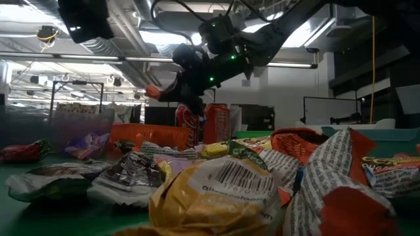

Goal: Sort candy
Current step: Put the orange chocolate into the orange bin

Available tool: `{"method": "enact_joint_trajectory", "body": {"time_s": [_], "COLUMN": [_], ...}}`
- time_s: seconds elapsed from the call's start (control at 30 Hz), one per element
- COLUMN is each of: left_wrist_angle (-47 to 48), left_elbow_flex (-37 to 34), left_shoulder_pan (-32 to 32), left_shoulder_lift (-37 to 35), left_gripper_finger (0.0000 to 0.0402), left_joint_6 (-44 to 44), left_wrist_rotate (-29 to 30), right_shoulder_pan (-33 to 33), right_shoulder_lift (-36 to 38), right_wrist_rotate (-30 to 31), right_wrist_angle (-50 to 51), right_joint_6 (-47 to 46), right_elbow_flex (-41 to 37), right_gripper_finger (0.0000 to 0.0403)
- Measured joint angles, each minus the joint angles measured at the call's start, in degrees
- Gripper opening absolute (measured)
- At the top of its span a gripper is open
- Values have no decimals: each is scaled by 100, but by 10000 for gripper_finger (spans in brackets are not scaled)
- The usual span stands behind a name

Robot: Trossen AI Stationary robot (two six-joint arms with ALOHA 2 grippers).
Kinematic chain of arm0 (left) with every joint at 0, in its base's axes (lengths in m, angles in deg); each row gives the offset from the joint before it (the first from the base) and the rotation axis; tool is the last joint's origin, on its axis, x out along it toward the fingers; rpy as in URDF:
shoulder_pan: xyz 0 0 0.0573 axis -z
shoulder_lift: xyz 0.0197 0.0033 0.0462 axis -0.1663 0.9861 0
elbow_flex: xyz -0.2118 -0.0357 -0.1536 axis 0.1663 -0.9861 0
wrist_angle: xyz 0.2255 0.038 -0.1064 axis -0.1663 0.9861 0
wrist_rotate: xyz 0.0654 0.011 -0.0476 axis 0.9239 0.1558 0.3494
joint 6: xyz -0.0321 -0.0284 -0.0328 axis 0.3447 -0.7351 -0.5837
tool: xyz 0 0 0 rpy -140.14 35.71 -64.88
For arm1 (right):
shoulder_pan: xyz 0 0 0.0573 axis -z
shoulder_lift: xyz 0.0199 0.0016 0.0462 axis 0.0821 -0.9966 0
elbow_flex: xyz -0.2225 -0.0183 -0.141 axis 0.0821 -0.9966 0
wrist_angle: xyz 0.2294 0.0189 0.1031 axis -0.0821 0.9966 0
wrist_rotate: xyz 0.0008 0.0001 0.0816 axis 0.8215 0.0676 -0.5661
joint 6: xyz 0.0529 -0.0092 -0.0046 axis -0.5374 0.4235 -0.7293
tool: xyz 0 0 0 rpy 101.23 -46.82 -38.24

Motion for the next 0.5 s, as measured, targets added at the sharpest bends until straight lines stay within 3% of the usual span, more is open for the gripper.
{"method": "enact_joint_trajectory", "body": {"time_s": [0.17, 0.5], "left_wrist_angle": [419, 1173], "left_elbow_flex": [0, -2], "left_shoulder_pan": [124, 155], "left_shoulder_lift": [0, 30], "left_gripper_finger": [121, 121], "left_joint_6": [-42, -564], "left_wrist_rotate": [0, -302], "right_shoulder_pan": [-2, -9], "right_shoulder_lift": [0, 0], "right_wrist_rotate": [0, 95], "right_wrist_angle": [5, 4], "right_joint_6": [0, 0], "right_elbow_flex": [0, 0], "right_gripper_finger": [20, 127]}}
